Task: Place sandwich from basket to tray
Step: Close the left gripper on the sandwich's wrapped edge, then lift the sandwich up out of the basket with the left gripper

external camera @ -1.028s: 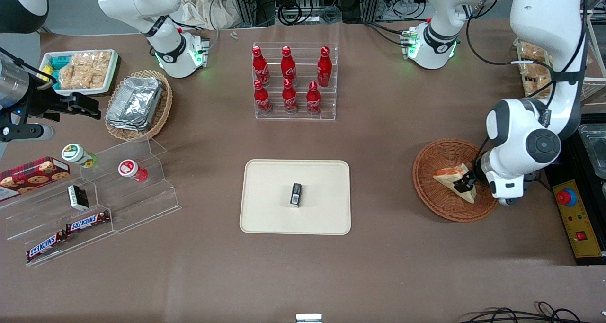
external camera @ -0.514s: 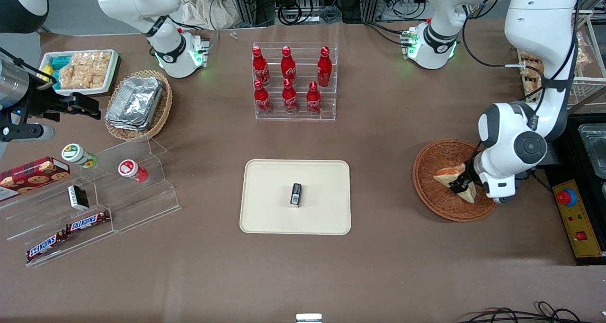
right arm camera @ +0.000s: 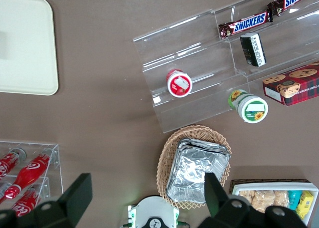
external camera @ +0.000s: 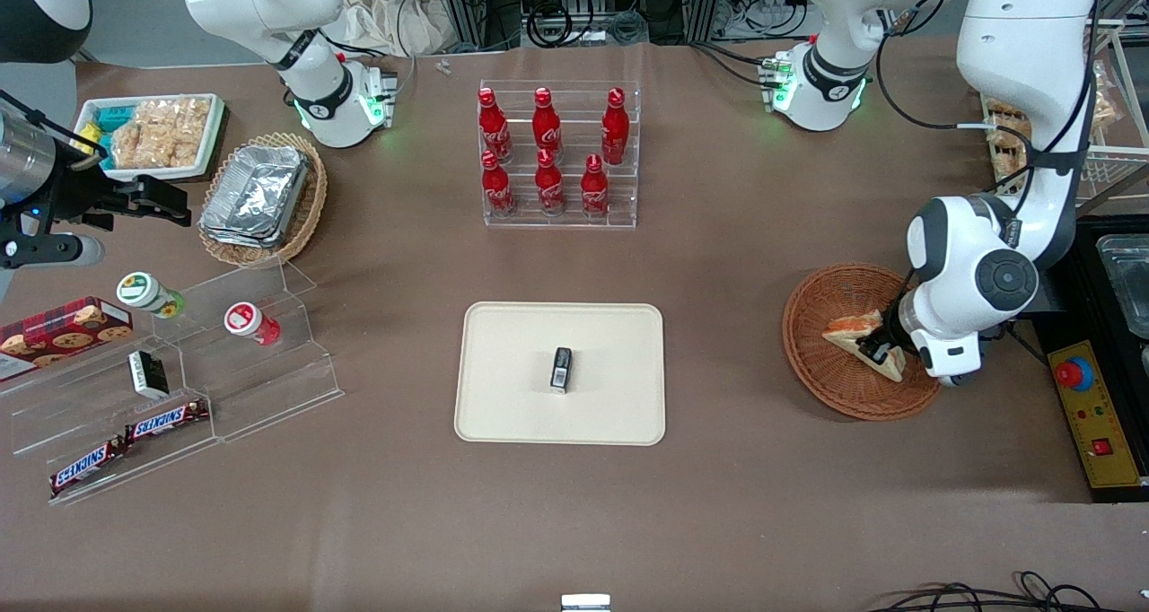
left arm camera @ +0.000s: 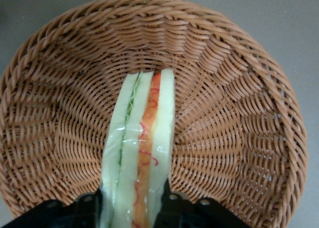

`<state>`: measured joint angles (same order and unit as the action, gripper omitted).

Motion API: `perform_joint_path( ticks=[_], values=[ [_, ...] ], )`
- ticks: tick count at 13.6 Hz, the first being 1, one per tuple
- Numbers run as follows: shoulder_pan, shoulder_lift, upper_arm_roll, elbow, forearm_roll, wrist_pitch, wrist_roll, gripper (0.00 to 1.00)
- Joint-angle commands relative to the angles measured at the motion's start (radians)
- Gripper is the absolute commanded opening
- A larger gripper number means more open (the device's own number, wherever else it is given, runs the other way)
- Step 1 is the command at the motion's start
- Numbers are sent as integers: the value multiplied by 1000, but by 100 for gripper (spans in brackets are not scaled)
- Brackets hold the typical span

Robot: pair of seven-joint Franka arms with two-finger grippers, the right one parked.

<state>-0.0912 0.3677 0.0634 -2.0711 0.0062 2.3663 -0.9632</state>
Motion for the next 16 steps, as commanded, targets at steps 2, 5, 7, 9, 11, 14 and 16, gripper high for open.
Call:
perform_joint_path(
  ticks=[2, 5, 7, 9, 11, 14, 16],
  values=[
    [-1, 2, -1, 22, 6, 15, -31, 20],
    [-1, -15, -1, 100, 9, -59, -26, 14],
    [-1, -16, -2, 201, 14, -206, -16, 3],
    [-7, -18, -5, 311, 17, -330, -5, 0],
    [-13, -16, -13, 435, 12, -447, 49, 0],
    [-39, 10, -43, 616, 4, -536, 53, 0],
    [-42, 40, -98, 693, -3, -536, 52, 0]
  ],
)
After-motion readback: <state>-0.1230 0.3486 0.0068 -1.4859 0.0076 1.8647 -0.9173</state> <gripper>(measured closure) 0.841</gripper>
